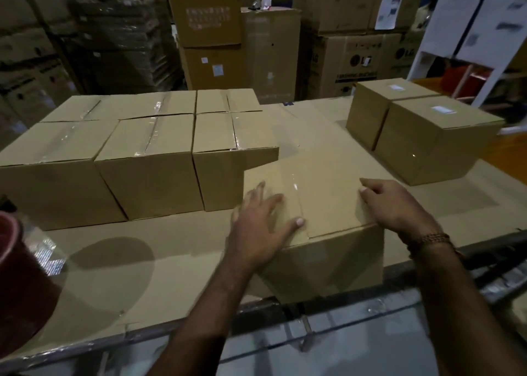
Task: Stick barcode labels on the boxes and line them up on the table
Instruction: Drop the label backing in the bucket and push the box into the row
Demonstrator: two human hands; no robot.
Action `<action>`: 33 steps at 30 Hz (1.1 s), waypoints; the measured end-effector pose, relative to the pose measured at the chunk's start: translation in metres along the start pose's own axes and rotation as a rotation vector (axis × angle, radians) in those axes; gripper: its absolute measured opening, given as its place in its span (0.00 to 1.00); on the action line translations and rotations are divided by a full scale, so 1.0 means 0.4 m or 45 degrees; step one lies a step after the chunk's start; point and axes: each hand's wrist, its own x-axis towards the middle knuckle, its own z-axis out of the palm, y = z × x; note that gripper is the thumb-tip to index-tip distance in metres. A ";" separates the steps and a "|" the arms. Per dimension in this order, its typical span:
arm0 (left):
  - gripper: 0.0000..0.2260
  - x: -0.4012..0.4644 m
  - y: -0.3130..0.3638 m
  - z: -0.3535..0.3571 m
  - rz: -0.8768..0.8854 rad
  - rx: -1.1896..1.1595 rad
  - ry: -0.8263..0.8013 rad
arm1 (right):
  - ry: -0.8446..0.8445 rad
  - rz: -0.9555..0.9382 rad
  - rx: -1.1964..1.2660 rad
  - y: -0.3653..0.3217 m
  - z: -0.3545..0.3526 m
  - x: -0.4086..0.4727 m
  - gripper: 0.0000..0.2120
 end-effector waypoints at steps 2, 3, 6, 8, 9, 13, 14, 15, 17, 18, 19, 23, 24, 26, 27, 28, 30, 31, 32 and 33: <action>0.37 0.000 -0.011 0.025 -0.210 -0.034 0.057 | 0.001 0.046 -0.044 0.061 -0.026 0.026 0.22; 0.36 -0.002 -0.011 0.042 -0.291 -0.124 0.087 | 0.004 0.068 -0.066 0.089 -0.036 0.036 0.24; 0.32 -0.005 0.009 0.098 -0.331 -0.344 0.128 | -0.002 0.079 -0.120 0.154 -0.045 0.051 0.31; 0.29 -0.005 0.033 0.130 -0.330 -0.528 0.109 | -0.010 0.050 -0.111 0.186 -0.045 0.053 0.29; 0.28 -0.002 0.045 0.141 -0.341 -0.613 0.106 | 0.006 0.029 -0.102 0.201 -0.045 0.054 0.27; 0.30 0.019 0.076 0.167 -0.445 -0.774 0.180 | 0.076 -0.060 -0.045 0.245 -0.055 0.069 0.26; 0.30 0.027 0.081 0.175 -0.473 -0.757 0.212 | 0.089 -0.067 -0.011 0.254 -0.059 0.076 0.26; 0.30 0.034 0.089 0.184 -0.495 -0.728 0.256 | 0.107 -0.068 0.020 0.262 -0.063 0.084 0.25; 0.27 0.050 0.111 0.200 -0.517 -0.673 0.383 | 0.157 -0.057 0.057 0.273 -0.071 0.103 0.25; 0.24 0.060 0.119 0.207 -0.512 -0.655 0.442 | 0.183 -0.050 0.060 0.275 -0.072 0.113 0.25; 0.23 0.074 0.124 0.213 -0.496 -0.641 0.482 | 0.203 -0.046 0.054 0.277 -0.073 0.125 0.25; 0.18 0.142 0.129 0.228 -0.410 -0.590 0.499 | 0.218 -0.028 0.027 0.276 -0.081 0.199 0.26; 0.18 0.162 0.130 0.231 -0.390 -0.577 0.485 | 0.216 -0.019 0.017 0.275 -0.085 0.221 0.27; 0.18 0.208 0.129 0.241 -0.349 -0.582 0.452 | 0.217 0.001 -0.006 0.272 -0.090 0.270 0.27; 0.19 0.236 0.129 0.245 -0.338 -0.599 0.436 | 0.220 0.005 -0.017 0.270 -0.091 0.295 0.27; 0.19 0.266 0.129 0.248 -0.332 -0.607 0.427 | 0.225 0.007 -0.022 0.268 -0.092 0.322 0.28; 0.19 0.325 0.124 0.254 -0.325 -0.601 0.425 | 0.231 0.010 -0.021 0.265 -0.092 0.377 0.28; 0.19 0.355 0.122 0.257 -0.317 -0.595 0.425 | 0.231 0.011 -0.021 0.262 -0.092 0.406 0.28; 0.19 0.384 0.119 0.258 -0.306 -0.578 0.427 | 0.232 0.011 -0.020 0.258 -0.092 0.435 0.28; 0.21 0.411 0.112 0.261 -0.288 -0.531 0.445 | 0.234 0.011 -0.009 0.254 -0.090 0.466 0.28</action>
